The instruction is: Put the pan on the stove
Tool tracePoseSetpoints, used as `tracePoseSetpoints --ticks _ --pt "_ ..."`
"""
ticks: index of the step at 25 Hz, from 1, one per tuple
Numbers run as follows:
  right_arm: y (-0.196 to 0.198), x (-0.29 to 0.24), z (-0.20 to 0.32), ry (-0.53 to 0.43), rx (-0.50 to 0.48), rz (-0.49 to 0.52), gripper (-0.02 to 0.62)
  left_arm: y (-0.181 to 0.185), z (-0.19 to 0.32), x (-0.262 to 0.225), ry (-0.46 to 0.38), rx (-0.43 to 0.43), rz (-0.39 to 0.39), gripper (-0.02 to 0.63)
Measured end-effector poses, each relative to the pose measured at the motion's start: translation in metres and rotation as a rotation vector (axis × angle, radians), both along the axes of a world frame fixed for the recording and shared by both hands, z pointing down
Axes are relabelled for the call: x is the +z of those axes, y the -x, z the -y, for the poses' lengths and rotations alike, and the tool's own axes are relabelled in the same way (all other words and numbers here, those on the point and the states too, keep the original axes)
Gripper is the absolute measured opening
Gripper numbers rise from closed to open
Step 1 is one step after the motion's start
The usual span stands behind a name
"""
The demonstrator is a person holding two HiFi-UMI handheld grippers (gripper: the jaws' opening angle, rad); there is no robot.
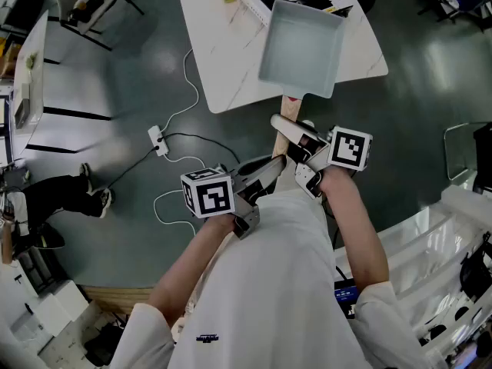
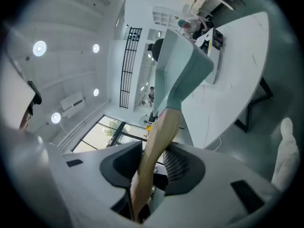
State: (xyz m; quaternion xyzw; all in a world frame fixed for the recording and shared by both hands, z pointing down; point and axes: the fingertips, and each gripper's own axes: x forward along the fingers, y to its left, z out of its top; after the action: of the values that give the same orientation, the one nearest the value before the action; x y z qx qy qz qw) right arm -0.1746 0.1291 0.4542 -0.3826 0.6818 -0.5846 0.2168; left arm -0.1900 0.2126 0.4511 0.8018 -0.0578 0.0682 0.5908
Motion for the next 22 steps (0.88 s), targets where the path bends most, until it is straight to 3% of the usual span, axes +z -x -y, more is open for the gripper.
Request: tracePoseSetpoints --ticks 5,9,15,22 --pt "0.033 -0.011 -0.028 -0.008 -0.020 -0.002 0.139 0.030 -0.028 -0.010 -0.015 -0.016 -0.007 0.080" --pt "0.035 -0.017 -0.053 -0.008 -0.045 -0.007 0.138 0.030 -0.053 -0.016 -0.018 -0.059 -0.014 0.080" --pt "0.020 -0.029 -0.090 -0.022 -0.133 -0.017 0.138 0.006 -0.093 -0.027 -0.014 -0.133 -0.005 0.080" --pt "-0.028 -0.035 -0.121 -0.043 -0.204 -0.017 0.140 -0.047 -0.124 -0.032 -0.036 -0.201 0.007 0.080"
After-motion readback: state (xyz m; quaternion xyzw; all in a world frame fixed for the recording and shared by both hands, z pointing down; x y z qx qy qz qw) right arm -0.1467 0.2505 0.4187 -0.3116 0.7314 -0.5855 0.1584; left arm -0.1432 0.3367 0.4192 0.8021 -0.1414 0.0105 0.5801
